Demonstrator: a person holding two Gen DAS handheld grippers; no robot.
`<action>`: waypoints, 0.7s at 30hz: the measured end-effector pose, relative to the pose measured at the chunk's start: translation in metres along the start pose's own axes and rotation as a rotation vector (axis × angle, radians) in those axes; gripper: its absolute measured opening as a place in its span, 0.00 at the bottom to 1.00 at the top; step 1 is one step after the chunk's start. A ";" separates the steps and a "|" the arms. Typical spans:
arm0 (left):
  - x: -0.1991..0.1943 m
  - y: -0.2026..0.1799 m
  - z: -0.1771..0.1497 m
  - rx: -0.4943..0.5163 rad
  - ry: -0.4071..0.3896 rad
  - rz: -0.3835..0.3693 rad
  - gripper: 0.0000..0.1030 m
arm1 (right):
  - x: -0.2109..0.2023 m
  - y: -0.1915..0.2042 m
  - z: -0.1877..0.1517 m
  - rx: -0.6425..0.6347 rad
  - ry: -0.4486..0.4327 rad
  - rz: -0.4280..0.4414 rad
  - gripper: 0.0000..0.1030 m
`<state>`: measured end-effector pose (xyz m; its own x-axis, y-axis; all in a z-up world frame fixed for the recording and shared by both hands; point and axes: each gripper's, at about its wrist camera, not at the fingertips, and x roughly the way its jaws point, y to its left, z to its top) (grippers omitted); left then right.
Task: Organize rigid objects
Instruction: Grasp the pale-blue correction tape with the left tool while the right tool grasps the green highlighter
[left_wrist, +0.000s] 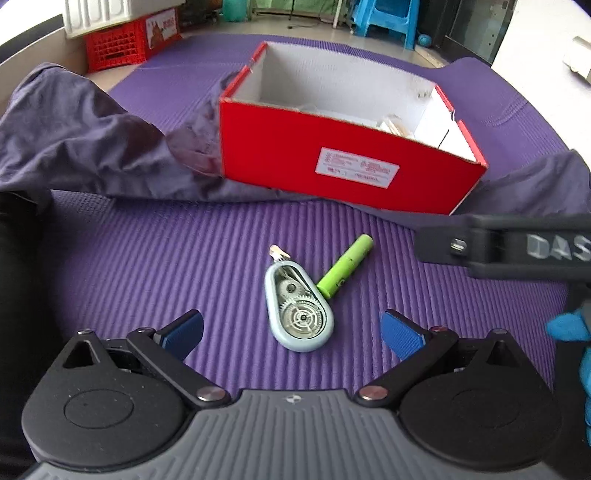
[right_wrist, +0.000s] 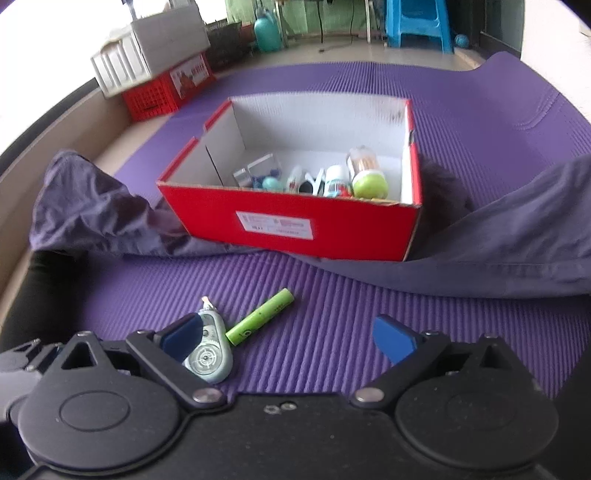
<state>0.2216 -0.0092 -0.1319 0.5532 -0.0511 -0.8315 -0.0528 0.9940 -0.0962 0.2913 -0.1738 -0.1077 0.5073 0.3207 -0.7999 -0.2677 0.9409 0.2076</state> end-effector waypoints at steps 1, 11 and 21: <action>0.005 -0.002 -0.001 0.011 0.006 0.005 1.00 | 0.007 0.002 0.001 -0.006 0.012 -0.007 0.95; 0.040 0.002 -0.005 -0.004 0.010 0.046 1.00 | 0.061 0.008 0.012 -0.027 0.107 -0.038 0.87; 0.058 0.003 -0.010 0.005 0.010 0.100 0.99 | 0.097 0.021 0.015 -0.020 0.155 -0.070 0.75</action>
<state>0.2455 -0.0100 -0.1858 0.5374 0.0471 -0.8420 -0.1032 0.9946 -0.0102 0.3471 -0.1210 -0.1728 0.3937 0.2322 -0.8894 -0.2532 0.9576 0.1379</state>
